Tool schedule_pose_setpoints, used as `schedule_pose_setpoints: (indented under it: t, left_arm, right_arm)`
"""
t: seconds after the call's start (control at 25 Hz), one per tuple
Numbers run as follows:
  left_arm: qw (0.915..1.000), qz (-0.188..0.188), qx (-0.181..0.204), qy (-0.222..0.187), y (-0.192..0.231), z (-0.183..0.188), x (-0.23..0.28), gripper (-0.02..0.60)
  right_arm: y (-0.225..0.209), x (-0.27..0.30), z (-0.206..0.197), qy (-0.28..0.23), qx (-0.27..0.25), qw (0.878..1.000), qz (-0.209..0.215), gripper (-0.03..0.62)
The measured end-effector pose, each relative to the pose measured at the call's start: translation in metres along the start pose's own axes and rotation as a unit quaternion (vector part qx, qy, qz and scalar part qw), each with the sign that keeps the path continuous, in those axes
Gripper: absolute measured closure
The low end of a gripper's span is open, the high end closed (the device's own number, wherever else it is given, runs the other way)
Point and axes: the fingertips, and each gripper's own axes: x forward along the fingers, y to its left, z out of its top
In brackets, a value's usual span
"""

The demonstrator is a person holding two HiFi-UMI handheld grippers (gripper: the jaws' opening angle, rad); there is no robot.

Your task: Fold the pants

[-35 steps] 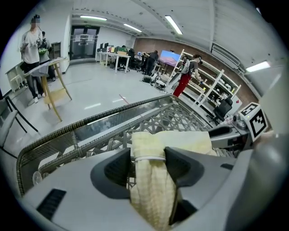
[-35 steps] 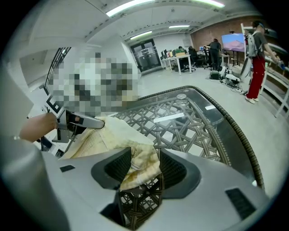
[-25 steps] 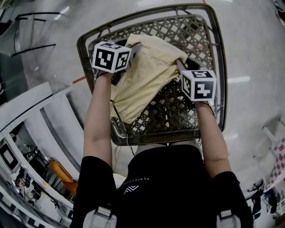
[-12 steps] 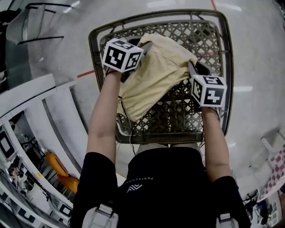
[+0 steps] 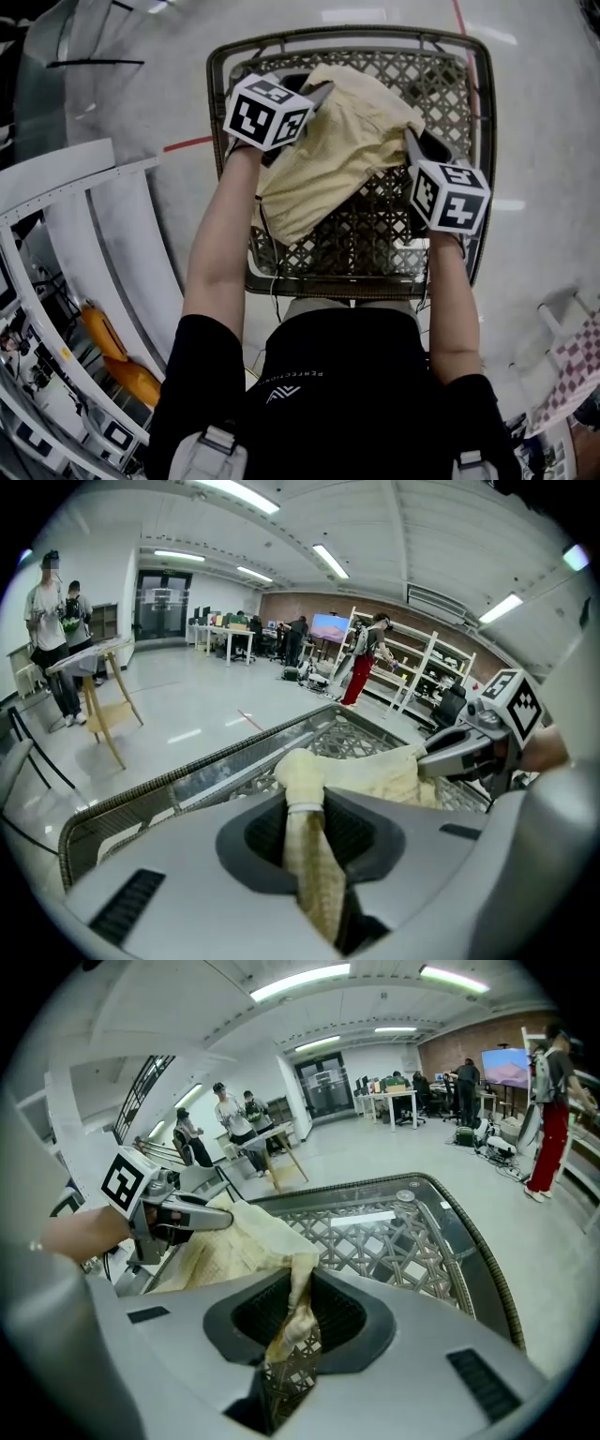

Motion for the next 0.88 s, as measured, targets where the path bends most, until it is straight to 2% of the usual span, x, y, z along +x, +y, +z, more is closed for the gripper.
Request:
schedule_pose_setpoints:
  t: [0.2, 0.56, 0.76, 0.88]
  left_arm:
    - [0.9996, 0.004, 0.008, -0.026, -0.002, 0.006, -0.022, 0.514]
    - [0.9961, 0.009, 0.045, -0.076, -0.002, -0.001, -0.073, 0.509]
    - [0.994, 0.015, 0.071, -0.082, -0.005, -0.009, -0.092, 0.503]
    - [0.9932, 0.017, 0.073, -0.089, -0.005, -0.015, -0.103, 0.502]
  right_arm:
    - [0.017, -0.013, 0.011, -0.014, -0.012, 1.0, 0.009, 0.513]
    - [0.054, -0.032, 0.017, -0.034, -0.035, 0.998, 0.028, 0.514]
    - [0.078, -0.042, 0.015, -0.042, -0.053, 0.997, 0.037, 0.514]
    - [0.095, -0.046, 0.015, -0.047, -0.061, 0.996, 0.051, 0.514]
